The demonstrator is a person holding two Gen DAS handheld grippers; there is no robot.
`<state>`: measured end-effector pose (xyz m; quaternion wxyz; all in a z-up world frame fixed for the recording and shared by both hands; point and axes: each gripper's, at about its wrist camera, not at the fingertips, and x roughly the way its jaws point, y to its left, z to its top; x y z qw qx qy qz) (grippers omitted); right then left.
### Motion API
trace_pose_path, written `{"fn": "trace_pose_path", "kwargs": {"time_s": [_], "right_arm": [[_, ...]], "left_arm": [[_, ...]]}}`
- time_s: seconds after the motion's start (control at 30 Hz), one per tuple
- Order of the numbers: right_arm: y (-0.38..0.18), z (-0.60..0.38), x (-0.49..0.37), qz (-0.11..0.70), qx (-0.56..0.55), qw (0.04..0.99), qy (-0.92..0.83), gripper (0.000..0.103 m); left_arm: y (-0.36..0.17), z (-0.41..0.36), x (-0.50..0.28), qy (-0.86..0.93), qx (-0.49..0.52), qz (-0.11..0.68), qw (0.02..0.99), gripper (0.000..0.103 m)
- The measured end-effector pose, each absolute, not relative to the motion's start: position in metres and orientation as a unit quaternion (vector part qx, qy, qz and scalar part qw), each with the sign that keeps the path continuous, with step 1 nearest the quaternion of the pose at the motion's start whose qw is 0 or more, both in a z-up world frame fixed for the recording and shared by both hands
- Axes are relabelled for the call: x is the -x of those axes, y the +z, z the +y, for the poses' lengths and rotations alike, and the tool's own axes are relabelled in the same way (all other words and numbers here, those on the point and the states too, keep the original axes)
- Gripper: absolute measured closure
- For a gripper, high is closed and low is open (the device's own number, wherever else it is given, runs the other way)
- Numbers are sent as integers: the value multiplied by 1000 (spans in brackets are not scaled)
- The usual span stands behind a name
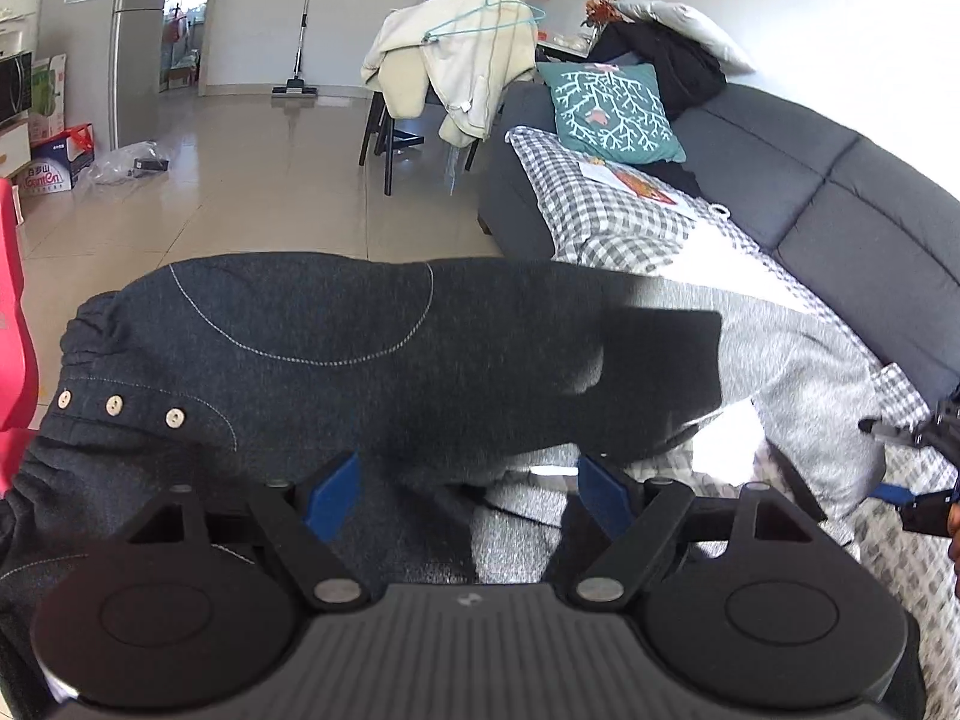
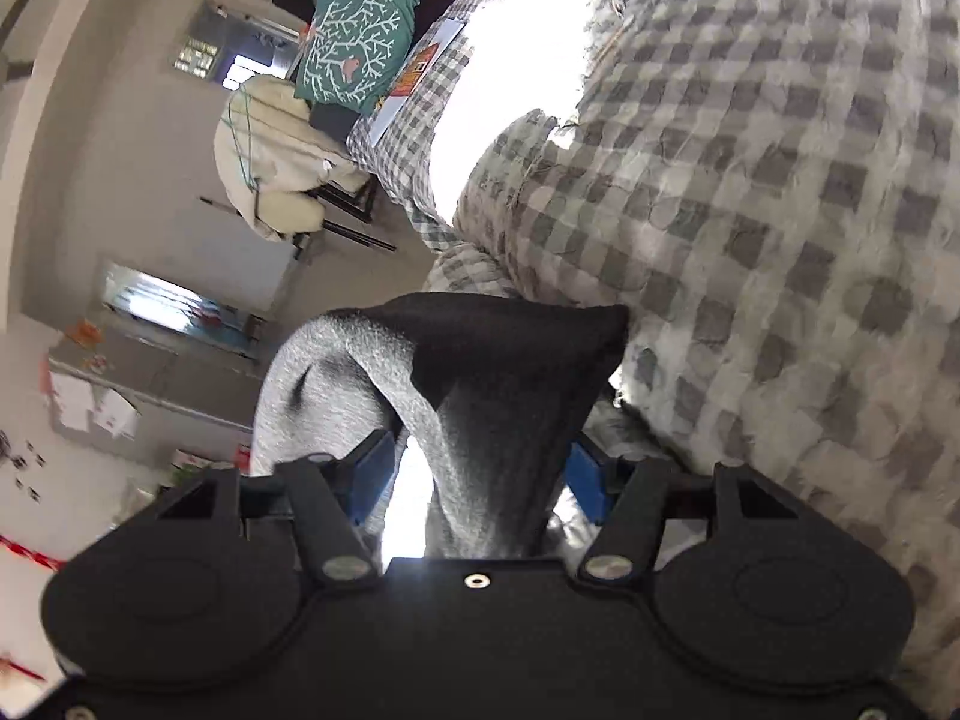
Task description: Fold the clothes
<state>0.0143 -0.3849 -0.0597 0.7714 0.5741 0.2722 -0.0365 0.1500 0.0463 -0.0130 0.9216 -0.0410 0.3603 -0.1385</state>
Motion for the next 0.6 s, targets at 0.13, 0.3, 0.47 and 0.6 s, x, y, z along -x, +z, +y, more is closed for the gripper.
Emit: {"fn": "trace_pose_path", "kwargs": {"time_s": [0.13, 0.3, 0.47, 0.6], "right_arm": [[-44, -393, -18, 226, -549, 801, -78, 85], [5, -402, -30, 185, -448, 871, -85, 89], [44, -427, -62, 205, -405, 889, -59, 89], [60, -450, -91, 233, -423, 874, -45, 89]], "left_arm": [[-30, 37, -154, -134, 13, 366, 921, 23], [-38, 31, -155, -142, -31, 357, 923, 22], [-35, 36, -165, -156, -7, 362, 919, 22], [-26, 45, -169, -167, 11, 358, 918, 22]]}}
